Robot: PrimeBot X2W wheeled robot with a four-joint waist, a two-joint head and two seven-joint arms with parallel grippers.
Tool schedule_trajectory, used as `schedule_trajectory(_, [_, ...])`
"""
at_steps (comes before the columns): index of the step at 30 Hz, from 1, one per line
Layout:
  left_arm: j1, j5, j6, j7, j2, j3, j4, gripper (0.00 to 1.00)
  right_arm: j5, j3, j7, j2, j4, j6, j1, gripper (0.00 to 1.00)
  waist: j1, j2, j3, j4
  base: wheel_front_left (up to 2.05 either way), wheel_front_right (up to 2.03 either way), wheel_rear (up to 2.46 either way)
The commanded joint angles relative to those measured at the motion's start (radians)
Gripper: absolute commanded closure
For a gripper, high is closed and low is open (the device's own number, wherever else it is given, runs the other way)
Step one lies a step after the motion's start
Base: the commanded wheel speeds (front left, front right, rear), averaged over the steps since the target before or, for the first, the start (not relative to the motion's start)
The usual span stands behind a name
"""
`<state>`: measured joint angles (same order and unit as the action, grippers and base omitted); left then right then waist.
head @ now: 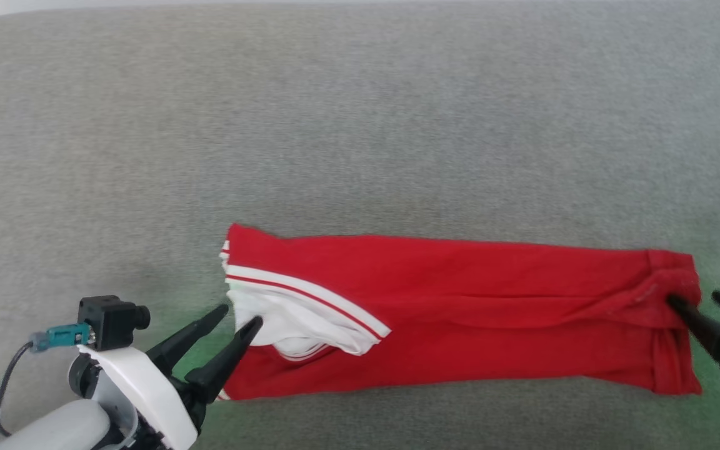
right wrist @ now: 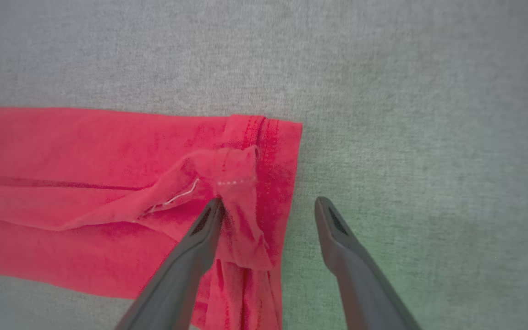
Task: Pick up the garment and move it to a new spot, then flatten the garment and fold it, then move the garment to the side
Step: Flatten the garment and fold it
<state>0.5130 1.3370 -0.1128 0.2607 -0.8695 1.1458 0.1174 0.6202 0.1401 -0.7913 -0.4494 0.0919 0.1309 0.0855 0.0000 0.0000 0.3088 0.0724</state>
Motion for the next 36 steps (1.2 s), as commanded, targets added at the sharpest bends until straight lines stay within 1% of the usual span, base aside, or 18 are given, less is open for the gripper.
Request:
schedule_trajectory(1, [-0.059, -0.035, 0.013, 0.005, 0.038, -0.077, 0.014, 0.00, 0.018, 0.017, -0.019, 0.024, -0.028, -0.001, -0.010, 0.00, 0.0000, 0.0000, -0.016, 0.028, 0.00, 0.00, 0.00])
schedule_trajectory(2, [-0.059, -0.035, 0.013, 0.005, 0.038, -0.077, 0.014, 0.00, 0.018, 0.017, -0.019, 0.024, -0.028, -0.001, -0.010, 0.00, 0.0000, 0.0000, -0.016, 0.028, 0.00, 0.00, 0.00])
schedule_trajectory(3, [-0.079, -0.057, 0.018, 0.005, 0.057, -0.118, 0.023, 0.00, 0.020, 0.024, -0.023, 0.028, -0.042, -0.001, -0.006, 0.00, 0.0000, 0.0000, -0.018, 0.036, 0.00, 0.00, 0.00])
schedule_trajectory(6, [-0.147, -0.148, 0.029, 0.005, 0.132, -0.250, 0.057, 0.00, 0.022, 0.037, -0.030, 0.049, -0.106, -0.001, 0.010, 0.00, 0.0000, 0.0000, -0.023, 0.061, 0.00, 0.00, 0.00])
schedule_trajectory(9, [-0.221, -0.235, 0.022, 0.005, 0.224, -0.401, 0.092, 0.00, 0.010, 0.041, -0.036, 0.064, -0.170, -0.001, 0.026, 0.00, 0.0000, 0.0000, -0.027, 0.085, 0.00, 0.00, 0.00])
schedule_trajectory(11, [-0.254, -0.341, 0.016, 0.006, 0.274, -0.486, 0.111, 0.00, 0.002, 0.039, -0.042, 0.072, -0.207, -0.001, 0.030, 0.00, 0.0000, 0.0000, -0.029, 0.099, 0.00, 0.00, 0.00])
schedule_trajectory(14, [-0.311, -0.477, 0.004, 0.005, 0.368, -0.630, 0.121, 0.00, -0.009, 0.033, -0.053, 0.077, -0.253, -0.001, 0.040, 0.00, 0.0000, 0.0000, -0.032, 0.114, 0.00, 0.00, 0.00])
schedule_trajectory(17, [-0.349, -0.649, -0.002, 0.004, 0.443, -0.775, 0.101, 0.00, -0.014, 0.024, -0.064, 0.085, -0.282, -0.001, 0.046, 0.00, 0.0000, 0.0000, -0.033, 0.123, 0.00, 0.00, 0.00])
schedule_trajectory(19, [-0.376, -0.760, -0.008, 0.004, 0.491, -0.850, 0.077, 0.00, -0.016, 0.011, -0.077, 0.084, -0.296, 0.000, 0.045, 0.00, 0.0000, 0.0000, -0.033, 0.128, 0.00, 0.00, 0.00])
schedule_trajectory(20, [-0.388, -0.797, -0.011, 0.004, 0.516, -0.884, 0.066, 0.00, -0.015, 0.008, -0.083, 0.084, -0.301, 0.000, 0.044, 0.23, 0.0000, 0.0000, -0.033, 0.130, 0.00, 0.00, 0.00])
schedule_trajectory(21, [-0.397, -0.837, -0.013, 0.004, 0.536, -0.910, 0.053, 0.00, -0.012, 0.005, -0.090, 0.083, -0.306, 0.000, 0.043, 0.52, 0.0000, 0.0000, -0.033, 0.131, 0.00, 0.00, 0.00])
schedule_trajectory(22, [-0.399, -0.878, -0.016, 0.004, 0.546, -0.930, 0.041, 0.00, -0.011, 0.001, -0.098, 0.083, -0.309, 0.000, 0.043, 0.67, 0.0000, 0.0000, -0.031, 0.131, 0.00, 0.00, 0.00])
schedule_trajectory(23, [-0.406, -0.901, -0.018, 0.004, 0.564, -0.946, 0.032, 0.00, -0.011, -0.001, -0.101, 0.083, -0.311, 0.000, 0.043, 0.90, 0.0000, 0.0000, -0.030, 0.131, 0.00, 0.00, 0.00])
schedule_trajectory(24, [-0.413, -0.917, -0.017, 0.004, 0.578, -0.949, 0.024, 0.00, -0.013, -0.003, -0.102, 0.083, -0.312, 0.000, 0.043, 1.00, 0.0000, 0.0000, -0.028, 0.130, 0.00, 0.00, 0.00])
schedule_trajectory(25, [-0.412, -0.948, -0.018, 0.004, 0.581, -0.954, 0.013, 0.00, -0.014, -0.005, -0.104, 0.083, -0.313, 0.000, 0.046, 1.00, 0.0000, 0.0000, -0.027, 0.129, 0.00, 0.00, 0.00])
schedule_trajectory(30, [-0.415, -0.952, -0.018, 0.004, 0.603, -0.959, 0.009, 0.00, -0.013, 0.001, -0.088, 0.069, -0.312, -0.002, 0.065, 1.00, 0.0000, 0.0000, -0.021, 0.112, 0.00, 0.00, 0.00])
schedule_trajectory(33, [-0.413, -0.964, -0.017, 0.004, 0.602, -0.969, 0.014, 0.00, -0.021, 0.024, -0.064, 0.059, -0.309, -0.003, 0.088, 1.00, 0.0000, 0.0000, -0.021, 0.096, 0.00, 0.00, 0.00])
schedule_trajectory(36, [-0.412, -0.968, -0.018, 0.004, 0.603, -0.981, 0.011, 0.00, -0.023, 0.067, -0.034, 0.030, -0.304, -0.004, 0.106, 1.00, 0.0000, 0.0000, -0.020, 0.079, 0.00, 0.00, 0.00])
